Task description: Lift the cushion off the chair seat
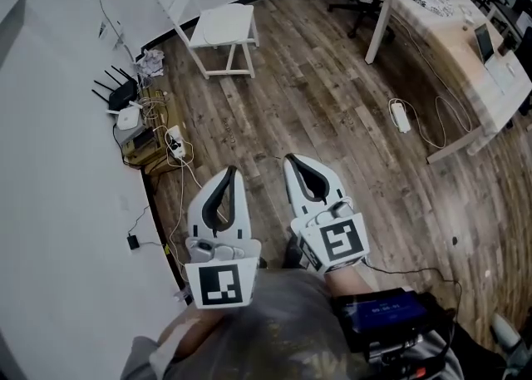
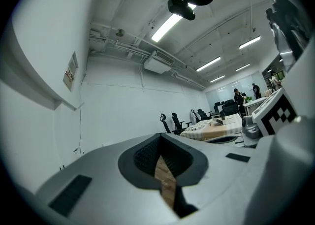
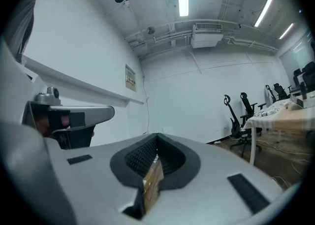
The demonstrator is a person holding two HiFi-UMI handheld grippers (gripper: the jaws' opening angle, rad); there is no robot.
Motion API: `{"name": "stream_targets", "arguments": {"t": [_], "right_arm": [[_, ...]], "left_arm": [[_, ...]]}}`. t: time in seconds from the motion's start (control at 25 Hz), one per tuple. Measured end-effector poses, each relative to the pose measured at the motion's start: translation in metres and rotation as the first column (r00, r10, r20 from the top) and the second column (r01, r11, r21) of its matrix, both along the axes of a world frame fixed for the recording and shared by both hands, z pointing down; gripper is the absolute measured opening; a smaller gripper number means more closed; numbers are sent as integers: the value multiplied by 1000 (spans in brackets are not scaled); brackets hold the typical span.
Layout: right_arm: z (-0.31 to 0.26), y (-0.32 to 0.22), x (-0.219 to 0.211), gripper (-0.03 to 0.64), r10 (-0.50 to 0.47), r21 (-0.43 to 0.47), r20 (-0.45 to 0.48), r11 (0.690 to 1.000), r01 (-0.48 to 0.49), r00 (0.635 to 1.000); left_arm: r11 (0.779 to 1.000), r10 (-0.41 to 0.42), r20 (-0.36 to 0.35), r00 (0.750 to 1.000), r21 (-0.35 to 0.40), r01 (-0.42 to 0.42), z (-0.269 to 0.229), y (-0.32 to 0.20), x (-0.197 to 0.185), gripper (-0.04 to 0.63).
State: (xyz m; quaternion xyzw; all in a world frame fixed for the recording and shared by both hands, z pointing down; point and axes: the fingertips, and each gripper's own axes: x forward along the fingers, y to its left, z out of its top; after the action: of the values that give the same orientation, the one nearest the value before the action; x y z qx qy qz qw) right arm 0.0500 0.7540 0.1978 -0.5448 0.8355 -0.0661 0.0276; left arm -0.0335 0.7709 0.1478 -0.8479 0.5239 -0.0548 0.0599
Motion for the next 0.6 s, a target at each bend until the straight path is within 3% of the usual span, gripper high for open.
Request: {"name": "stream_targets", "arguments": {"t": [0.32, 0.6], "right_arm": [[-2, -21, 13, 8, -9, 10, 5, 1000, 9, 1000], [20, -58, 5, 8, -38, -34, -13, 999, 38, 999]], "left_arm": [[1000, -8, -3, 1000, 3, 8, 0, -22, 12, 6], [999, -24, -28, 999, -37, 23, 20, -61, 7, 6]]}}
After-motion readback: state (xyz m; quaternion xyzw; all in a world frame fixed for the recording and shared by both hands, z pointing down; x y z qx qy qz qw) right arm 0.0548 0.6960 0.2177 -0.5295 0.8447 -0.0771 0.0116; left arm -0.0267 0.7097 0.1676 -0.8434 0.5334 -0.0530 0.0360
